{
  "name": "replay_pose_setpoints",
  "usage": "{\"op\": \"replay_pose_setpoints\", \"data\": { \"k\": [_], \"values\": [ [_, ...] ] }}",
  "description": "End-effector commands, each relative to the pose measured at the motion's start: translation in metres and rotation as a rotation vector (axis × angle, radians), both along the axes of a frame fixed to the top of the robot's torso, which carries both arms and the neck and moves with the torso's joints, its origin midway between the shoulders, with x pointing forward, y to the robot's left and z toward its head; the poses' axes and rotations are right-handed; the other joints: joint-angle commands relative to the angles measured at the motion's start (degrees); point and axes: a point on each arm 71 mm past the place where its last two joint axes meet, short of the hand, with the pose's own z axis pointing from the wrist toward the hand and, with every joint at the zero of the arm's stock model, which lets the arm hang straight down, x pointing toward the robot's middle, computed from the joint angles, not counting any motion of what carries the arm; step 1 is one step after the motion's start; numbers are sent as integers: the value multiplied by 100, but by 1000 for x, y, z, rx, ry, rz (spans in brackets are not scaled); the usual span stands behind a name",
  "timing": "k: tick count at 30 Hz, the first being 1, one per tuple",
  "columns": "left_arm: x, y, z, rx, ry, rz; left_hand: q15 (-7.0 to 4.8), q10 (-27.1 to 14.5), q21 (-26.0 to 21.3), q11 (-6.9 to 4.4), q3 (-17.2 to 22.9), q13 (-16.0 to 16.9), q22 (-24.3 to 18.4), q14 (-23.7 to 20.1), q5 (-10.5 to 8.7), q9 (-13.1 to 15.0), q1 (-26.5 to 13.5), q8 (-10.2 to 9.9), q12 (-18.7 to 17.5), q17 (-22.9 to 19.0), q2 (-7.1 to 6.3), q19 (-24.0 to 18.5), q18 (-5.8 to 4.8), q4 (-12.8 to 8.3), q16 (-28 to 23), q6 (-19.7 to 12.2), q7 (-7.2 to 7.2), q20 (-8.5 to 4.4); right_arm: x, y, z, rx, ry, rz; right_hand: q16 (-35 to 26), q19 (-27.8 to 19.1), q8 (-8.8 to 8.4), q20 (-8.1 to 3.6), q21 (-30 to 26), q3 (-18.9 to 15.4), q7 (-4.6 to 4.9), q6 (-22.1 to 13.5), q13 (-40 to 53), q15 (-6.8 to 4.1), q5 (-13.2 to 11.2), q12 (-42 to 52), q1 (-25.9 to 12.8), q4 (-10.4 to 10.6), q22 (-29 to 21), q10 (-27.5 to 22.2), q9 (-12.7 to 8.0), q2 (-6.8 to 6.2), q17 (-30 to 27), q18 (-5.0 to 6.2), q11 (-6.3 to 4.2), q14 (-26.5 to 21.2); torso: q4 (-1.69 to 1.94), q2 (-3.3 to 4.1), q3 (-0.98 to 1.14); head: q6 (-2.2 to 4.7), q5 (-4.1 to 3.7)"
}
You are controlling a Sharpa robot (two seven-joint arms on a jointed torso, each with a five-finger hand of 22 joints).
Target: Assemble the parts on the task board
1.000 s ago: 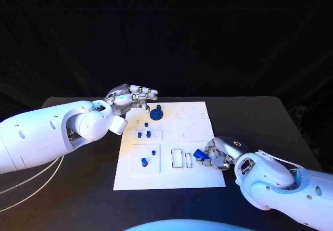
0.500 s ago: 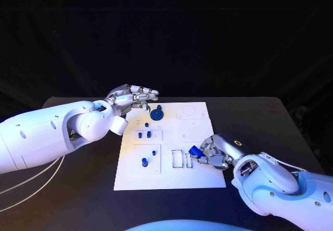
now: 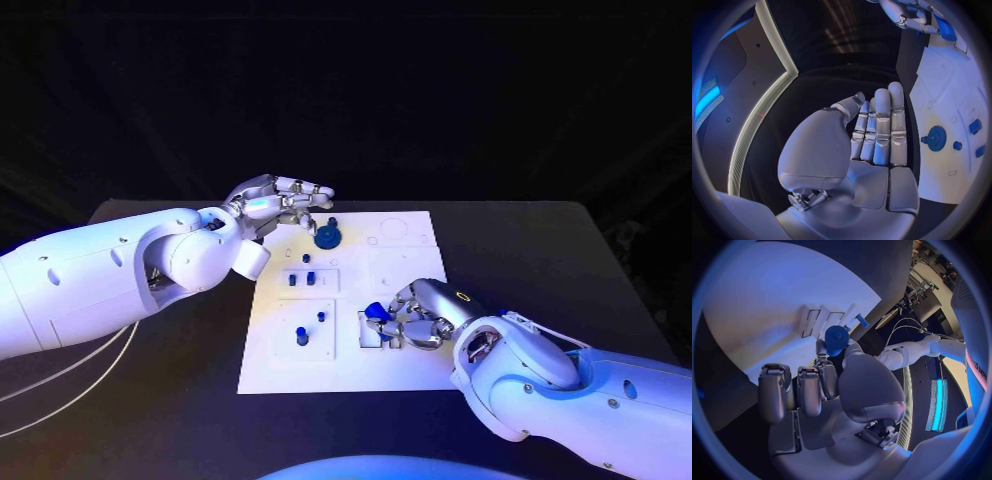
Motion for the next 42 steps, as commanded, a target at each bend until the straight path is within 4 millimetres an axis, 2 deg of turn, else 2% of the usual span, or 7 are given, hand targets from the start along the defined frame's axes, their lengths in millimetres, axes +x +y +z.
{"op": "replay_pose_setpoints", "data": {
  "k": [1, 15, 21, 25, 33, 38, 42],
  "values": [
    [-1, -3, 1, -12, -3, -26, 9, -40, -24, 5, -31, -7, -8, -43, 16, -8, -21, 21, 30, -9, 45, -4, 76, 18, 26, -38, 5, 50, 2, 3, -8, -30, 70, 5, 37, 397, 56, -49, 32, -92, -217, 248, 643, -52, -42, 76, -191, -2, 1066, 78, 88, -6, 1174, -90, -7, 537, 1, 2, 3, -7, 4],
    [-2, -4, 1, -12, 1, -32, 9, -40, -24, 5, -31, -7, -8, -43, 16, -8, -21, 21, 30, -9, 45, -4, 76, 18, 26, -38, 5, 50, 8, 8, -15, -77, 78, 16, 40, 405, 173, -83, 55, -245, -261, 284, 730, -88, -112, 164, -380, -3, 1089, 151, 198, 79, 1175, -96, -48, 538, -10, -6, 6, -38, 34],
    [-2, -4, 1, -12, 2, -31, 9, -50, -30, 5, -36, -10, -13, -48, 17, -10, -18, 23, 36, -14, 48, -3, 76, 18, 30, -44, 5, 50, 11, 8, -14, -72, 56, 8, 4, 370, 247, -86, -52, -718, -239, 164, 643, -77, -1725, -15, -1054, 3, 1023, 64, 312, 159, 1130, -72, -31, 526, -4, -3, 3, -34, 24],
    [-2, -3, 1, -10, 3, -29, 10, -56, -33, 8, -44, -11, -15, -50, 15, -12, -28, 23, 40, -17, 48, -3, 76, 25, 32, -49, 8, 52, 11, 8, -13, -56, 39, 6, -19, 346, 251, -64, -121, -887, -210, 76, 557, -55, -1913, -169, -1384, 16, 981, -23, 342, 25, 1105, -57, 0, 518, -9, -1, 7, -43, 29],
    [-2, -3, 1, -10, 4, -31, 10, -56, -33, 8, -44, -11, -15, -50, 15, -12, -28, 23, 40, -17, 48, -3, 76, 25, 32, -49, 8, 52, 8, 4, -7, -28, -15, 2, -12, 351, 285, -49, -113, -790, -200, 35, 560, -43, -1889, -195, -1599, 9, 993, -32, 385, -24, 1115, -60, 10, 520, -9, -3, 7, -47, 34],
    [-3, -2, 1, -9, 5, -30, 11, -59, -35, 8, -47, -12, -16, -51, 15, -13, -29, 22, 42, -19, 48, -3, 76, 26, 33, -53, 9, 52, 3, -2, -2, -11, -35, 12, 13, 372, 344, -58, -65, -586, -222, 41, 629, -58, -1260, -119, -881, -172, 1035, 28, 437, 176, 1145, -72, -10, 528, -9, -4, 9, -59, 43],
    [-3, -1, 1, -8, 5, -28, 11, -59, -35, 8, -47, -12, -16, -51, 15, -13, -29, 22, 42, -19, 48, -3, 76, 26, 33, -53, 9, 52, -4, -7, 2, -4, -35, 35, 38, 391, 382, -74, -14, -450, -244, 42, 691, -75, -1079, -46, -216, -468, 1077, 78, 470, 201, 1174, -85, -31, 535, -13, -4, 7, -65, 50]
  ]
}}
